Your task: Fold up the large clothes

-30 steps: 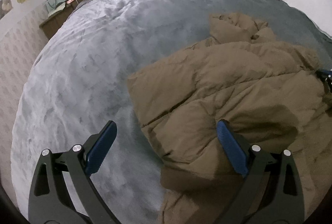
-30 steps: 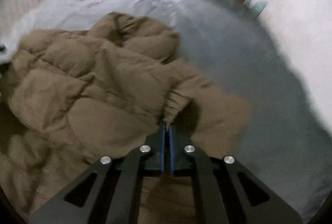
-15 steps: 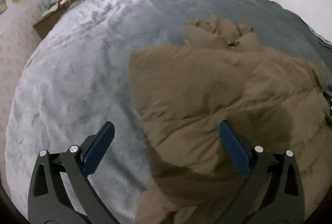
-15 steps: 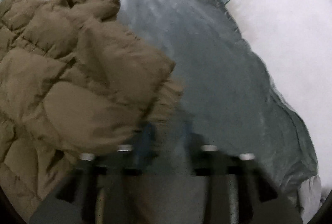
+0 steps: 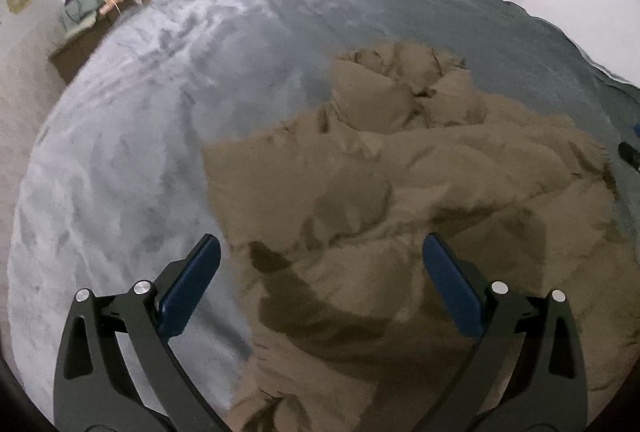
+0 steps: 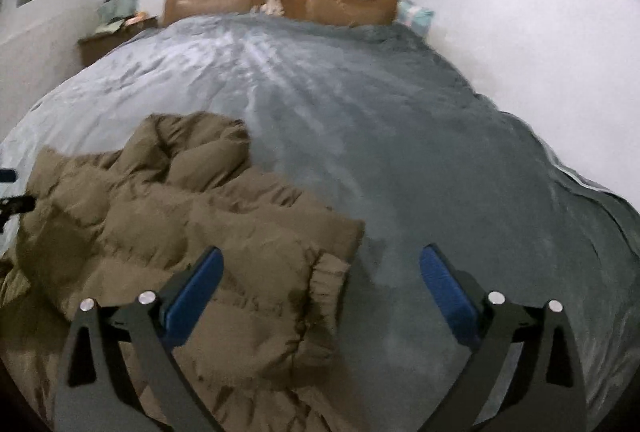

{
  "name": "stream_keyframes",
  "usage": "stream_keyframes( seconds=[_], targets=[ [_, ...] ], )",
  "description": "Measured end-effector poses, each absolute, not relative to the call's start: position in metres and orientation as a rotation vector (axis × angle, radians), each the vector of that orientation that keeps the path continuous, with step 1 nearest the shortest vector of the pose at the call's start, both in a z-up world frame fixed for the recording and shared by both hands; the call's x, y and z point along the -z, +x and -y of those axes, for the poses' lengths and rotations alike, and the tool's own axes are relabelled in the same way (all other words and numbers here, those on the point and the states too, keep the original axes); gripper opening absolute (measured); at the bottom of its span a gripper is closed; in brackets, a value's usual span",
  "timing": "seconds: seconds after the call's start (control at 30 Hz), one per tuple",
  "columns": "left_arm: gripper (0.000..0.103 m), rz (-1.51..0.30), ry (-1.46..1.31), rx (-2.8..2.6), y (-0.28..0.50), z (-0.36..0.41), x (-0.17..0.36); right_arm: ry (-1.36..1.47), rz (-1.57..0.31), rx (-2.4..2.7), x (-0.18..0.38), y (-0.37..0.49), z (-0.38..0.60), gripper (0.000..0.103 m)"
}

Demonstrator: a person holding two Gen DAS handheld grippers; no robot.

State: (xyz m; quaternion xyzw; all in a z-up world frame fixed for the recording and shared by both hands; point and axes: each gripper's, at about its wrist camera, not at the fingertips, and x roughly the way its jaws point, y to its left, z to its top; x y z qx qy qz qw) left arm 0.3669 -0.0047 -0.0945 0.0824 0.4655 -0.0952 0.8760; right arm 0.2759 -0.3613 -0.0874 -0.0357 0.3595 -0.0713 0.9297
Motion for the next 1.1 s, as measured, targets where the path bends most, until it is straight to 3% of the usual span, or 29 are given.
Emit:
stream_keyframes(
  seconds=[0.3, 0.53, 0.77, 0.9, 1.1],
  targets=[
    [0.1, -0.994, 0.238, 0.173, 0.375, 0.018, 0.11, -0.022, -0.847, 0.025, 0.113, 0.306, 0.356, 0.099],
    [0.1, -1.124, 0.132, 0.176, 0.414, -0.001, 0.146, -0.054, -1.042, -0.022, 0.168, 0.347, 0.344, 0.099],
    [0.1, -1.206, 0.088, 0.213, 0.433, -0.011, 0.171, 0.109, -1.177, -0.059, 0.207, 0.384, 0.354, 0.102],
    [0.1, -1.221, 0.097, 0.199, 0.436, -0.01, 0.171, 0.116, -1.177, -0.036, 0.205, 0.385, 0.351, 0.102],
    [0.1, -1.073, 0.16, 0.18, 0.391, -0.011, 0.123, 0.095, -0.964, -0.023, 0.143, 0.341, 0.348, 0.101]
  ],
)
